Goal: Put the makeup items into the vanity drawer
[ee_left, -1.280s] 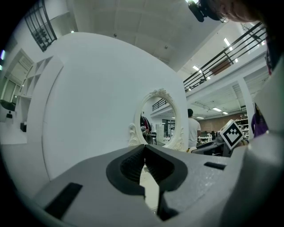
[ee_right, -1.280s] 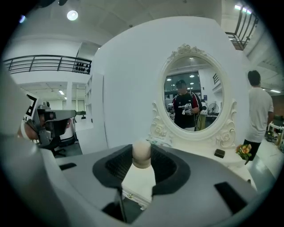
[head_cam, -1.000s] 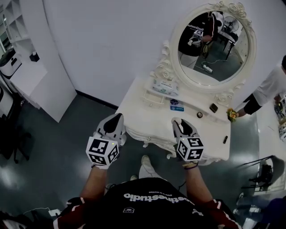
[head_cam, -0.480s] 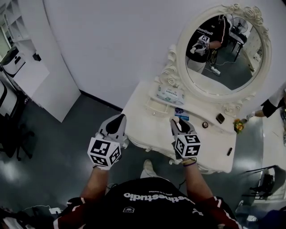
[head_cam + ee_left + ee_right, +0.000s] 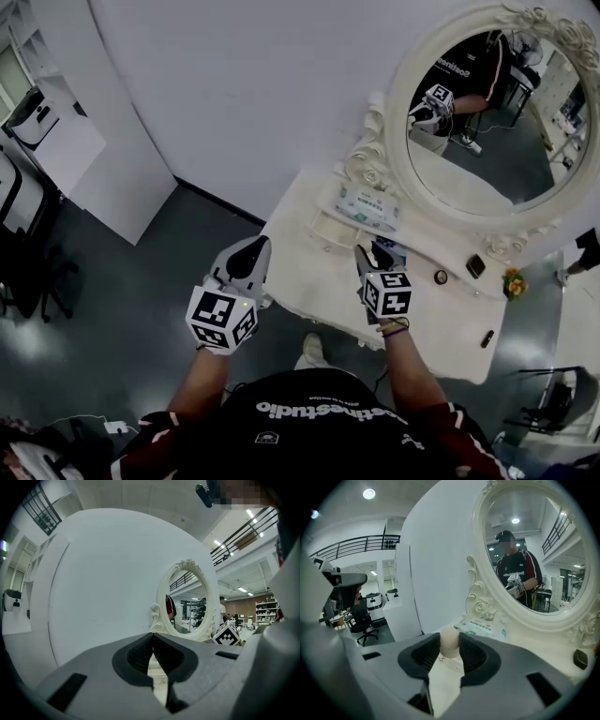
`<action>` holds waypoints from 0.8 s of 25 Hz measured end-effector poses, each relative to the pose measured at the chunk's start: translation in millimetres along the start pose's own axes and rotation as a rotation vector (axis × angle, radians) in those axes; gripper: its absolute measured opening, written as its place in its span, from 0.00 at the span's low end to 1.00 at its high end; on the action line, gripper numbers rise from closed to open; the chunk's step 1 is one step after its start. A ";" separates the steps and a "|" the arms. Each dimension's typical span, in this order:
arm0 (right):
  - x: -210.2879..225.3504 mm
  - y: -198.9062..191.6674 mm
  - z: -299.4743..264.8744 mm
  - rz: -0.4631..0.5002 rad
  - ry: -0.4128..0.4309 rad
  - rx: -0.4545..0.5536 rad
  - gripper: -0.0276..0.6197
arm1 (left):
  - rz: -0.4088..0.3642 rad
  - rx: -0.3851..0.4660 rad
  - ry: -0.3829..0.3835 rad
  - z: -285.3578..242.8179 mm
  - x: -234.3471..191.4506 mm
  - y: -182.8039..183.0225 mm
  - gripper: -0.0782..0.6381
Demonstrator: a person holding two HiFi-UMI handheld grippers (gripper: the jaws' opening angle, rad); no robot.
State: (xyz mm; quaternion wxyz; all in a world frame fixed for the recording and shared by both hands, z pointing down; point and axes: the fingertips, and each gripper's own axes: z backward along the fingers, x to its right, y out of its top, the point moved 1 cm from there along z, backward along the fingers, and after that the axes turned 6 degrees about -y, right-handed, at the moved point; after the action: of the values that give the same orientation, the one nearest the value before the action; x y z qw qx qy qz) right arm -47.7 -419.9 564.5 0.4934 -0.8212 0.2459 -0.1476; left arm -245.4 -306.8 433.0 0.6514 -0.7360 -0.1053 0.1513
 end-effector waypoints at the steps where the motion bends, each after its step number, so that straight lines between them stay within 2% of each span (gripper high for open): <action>1: 1.9 -2.8 -8.2 0.008 0.003 -0.011 0.25 | 0.001 -0.004 0.004 -4.0 -1.8 -1.0 0.12; 11: 11.8 -34.3 -77.2 0.039 0.044 -0.089 0.25 | 0.000 -0.060 0.043 -33.5 -20.1 -15.1 0.12; 20: 15.8 -52.9 -115.4 0.060 0.068 -0.138 0.25 | -0.001 -0.116 0.060 -46.1 -26.4 -27.6 0.12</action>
State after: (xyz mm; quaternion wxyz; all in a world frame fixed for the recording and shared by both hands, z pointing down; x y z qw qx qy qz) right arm -76.9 -492.9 665.4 0.4310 -0.8402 0.2964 -0.1432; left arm -252.2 -355.3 467.4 0.6108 -0.7765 -0.0947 0.1224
